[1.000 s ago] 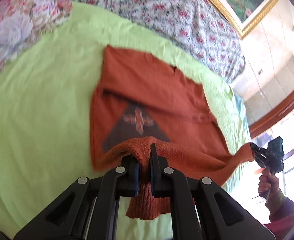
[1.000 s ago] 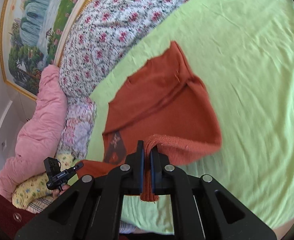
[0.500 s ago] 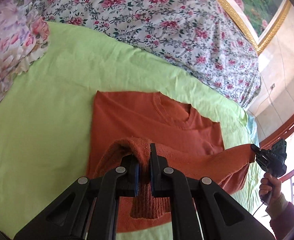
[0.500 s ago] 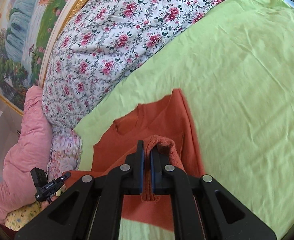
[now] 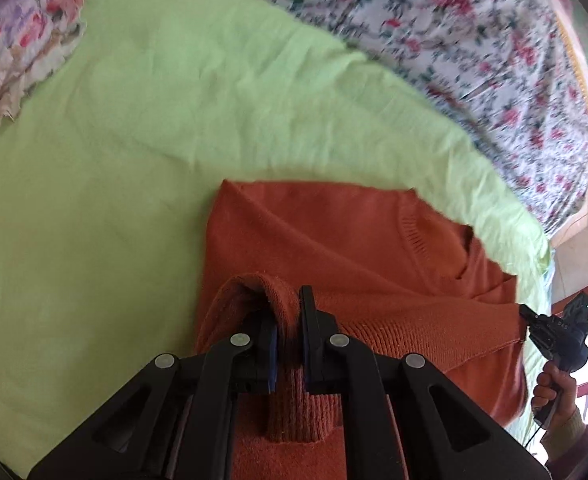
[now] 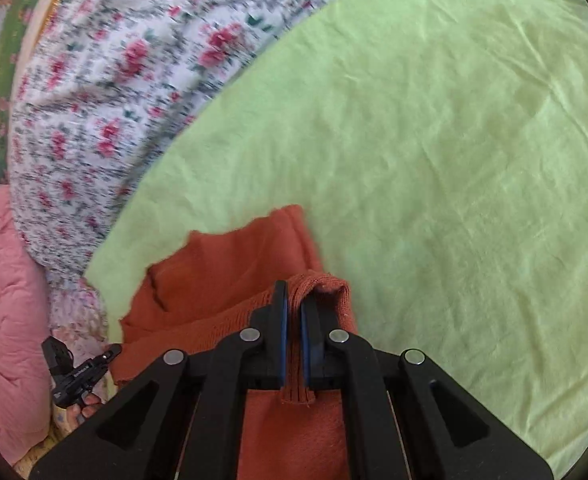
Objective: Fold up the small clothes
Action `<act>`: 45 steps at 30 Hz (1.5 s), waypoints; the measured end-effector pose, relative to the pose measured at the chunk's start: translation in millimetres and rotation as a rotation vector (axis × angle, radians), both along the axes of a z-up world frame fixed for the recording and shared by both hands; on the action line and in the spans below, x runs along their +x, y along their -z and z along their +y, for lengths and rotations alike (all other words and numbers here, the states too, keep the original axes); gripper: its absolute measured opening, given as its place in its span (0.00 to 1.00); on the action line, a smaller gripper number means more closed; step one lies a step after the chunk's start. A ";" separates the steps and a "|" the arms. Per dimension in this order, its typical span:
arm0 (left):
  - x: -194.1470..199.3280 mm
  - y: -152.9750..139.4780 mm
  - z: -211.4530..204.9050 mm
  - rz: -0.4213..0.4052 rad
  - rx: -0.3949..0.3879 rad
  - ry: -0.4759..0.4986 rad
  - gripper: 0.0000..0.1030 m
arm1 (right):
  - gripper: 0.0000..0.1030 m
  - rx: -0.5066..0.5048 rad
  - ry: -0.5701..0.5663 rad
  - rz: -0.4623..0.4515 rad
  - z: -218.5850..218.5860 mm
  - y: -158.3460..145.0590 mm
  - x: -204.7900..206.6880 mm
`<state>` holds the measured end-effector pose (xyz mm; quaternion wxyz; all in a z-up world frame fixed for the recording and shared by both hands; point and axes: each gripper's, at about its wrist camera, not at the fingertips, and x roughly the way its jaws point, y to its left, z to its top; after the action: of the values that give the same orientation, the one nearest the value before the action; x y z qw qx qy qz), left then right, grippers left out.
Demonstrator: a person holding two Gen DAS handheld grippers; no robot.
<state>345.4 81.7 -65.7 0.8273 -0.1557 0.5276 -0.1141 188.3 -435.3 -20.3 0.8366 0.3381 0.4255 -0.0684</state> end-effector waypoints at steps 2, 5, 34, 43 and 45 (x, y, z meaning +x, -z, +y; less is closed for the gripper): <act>3.1 7.5 -1.1 0.017 0.000 0.003 0.12 | 0.08 0.013 0.003 0.020 -2.9 8.2 3.2; -0.7 3.6 4.3 0.030 -0.047 0.003 0.27 | 0.08 0.033 0.007 0.021 -6.1 5.1 1.7; 70.5 -32.2 -64.9 -0.074 0.096 0.058 0.56 | 0.45 -0.350 -0.204 0.020 44.6 -27.6 61.8; 24.4 -47.3 -51.9 -0.099 0.011 0.056 0.56 | 0.46 -0.271 -0.207 -0.040 33.5 -47.3 33.4; 0.2 -34.0 -62.0 -0.066 -0.002 0.087 0.56 | 0.46 -0.255 -0.240 -0.021 43.9 -40.7 17.0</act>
<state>345.6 19.8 -31.7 0.8385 -0.1297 0.5059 -0.1555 205.3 -391.4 20.4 0.8793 0.1768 0.4418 -0.0180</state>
